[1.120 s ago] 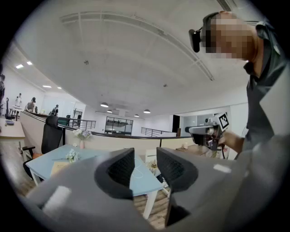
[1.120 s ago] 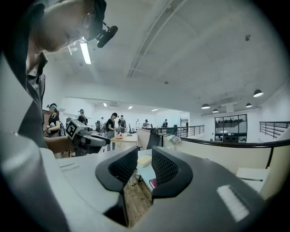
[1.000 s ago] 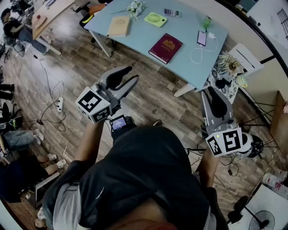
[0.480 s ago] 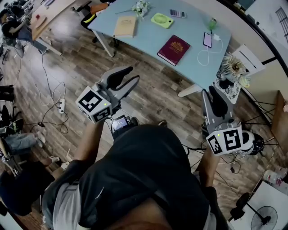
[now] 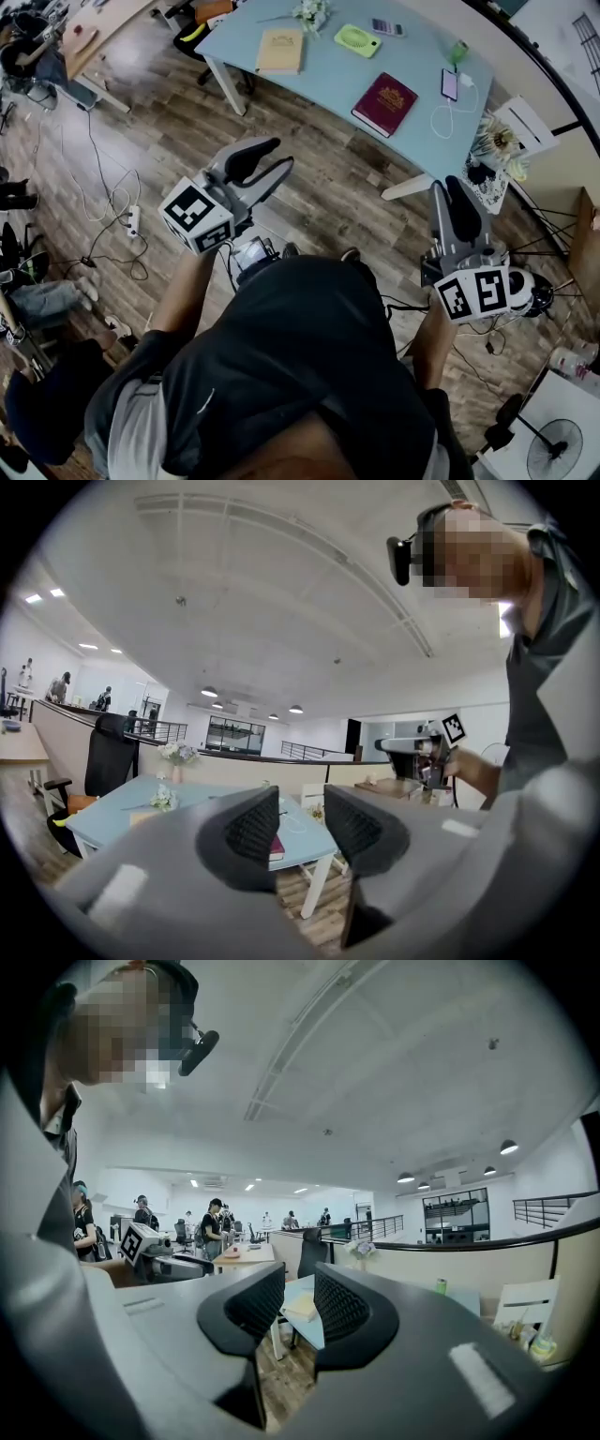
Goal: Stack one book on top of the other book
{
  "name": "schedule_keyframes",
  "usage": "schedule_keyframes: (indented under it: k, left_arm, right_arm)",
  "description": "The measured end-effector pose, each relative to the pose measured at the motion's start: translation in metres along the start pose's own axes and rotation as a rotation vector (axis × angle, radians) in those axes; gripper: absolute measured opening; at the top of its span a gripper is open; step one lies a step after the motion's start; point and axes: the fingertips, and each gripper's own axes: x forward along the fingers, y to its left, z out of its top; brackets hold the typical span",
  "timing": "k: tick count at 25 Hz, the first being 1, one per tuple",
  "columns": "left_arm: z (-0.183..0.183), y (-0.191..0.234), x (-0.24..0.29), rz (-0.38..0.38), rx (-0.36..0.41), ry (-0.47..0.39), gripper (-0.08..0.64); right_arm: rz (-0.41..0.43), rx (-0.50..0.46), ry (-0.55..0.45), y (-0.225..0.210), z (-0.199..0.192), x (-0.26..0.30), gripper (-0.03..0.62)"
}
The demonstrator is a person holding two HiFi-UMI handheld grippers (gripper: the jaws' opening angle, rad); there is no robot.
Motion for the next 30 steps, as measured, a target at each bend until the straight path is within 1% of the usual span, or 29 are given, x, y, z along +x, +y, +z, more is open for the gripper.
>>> schedule_keyframes:
  k: [4,9,12,16,19,23,27,30]
  left_arm:
    - [-0.008,0.011,-0.016,-0.002,-0.026,-0.002,0.166]
    - [-0.015,0.023,-0.022,0.004,-0.058,-0.005,0.166]
    - [-0.022,0.03,-0.015,0.017,-0.073,-0.001,0.166]
    - [-0.034,0.027,-0.001,0.04,-0.112,-0.011,0.166]
    - [-0.032,0.034,0.001,0.064,-0.101,0.014,0.166]
    - [-0.026,0.042,0.043,0.086,-0.093,0.012,0.166]
    - [-0.018,0.042,0.081,0.103,-0.081,0.014,0.166]
    - [-0.012,0.049,0.106,0.134,-0.073,0.021,0.166]
  right_arm:
    - [-0.003,-0.011,0.031,0.018,-0.004,0.007,0.097]
    - [-0.003,-0.012,0.06,0.024,-0.007,0.019,0.097]
    - [0.009,-0.005,0.071,0.013,-0.01,0.032,0.097]
    - [0.04,-0.025,0.093,-0.003,-0.008,0.047,0.097]
    - [0.07,0.003,0.071,-0.007,-0.011,0.062,0.097]
    - [0.102,-0.002,0.062,-0.047,-0.007,0.082,0.097]
    - [0.127,0.018,0.076,-0.087,-0.016,0.096,0.097]
    - [0.157,0.031,0.071,-0.114,-0.019,0.112,0.097]
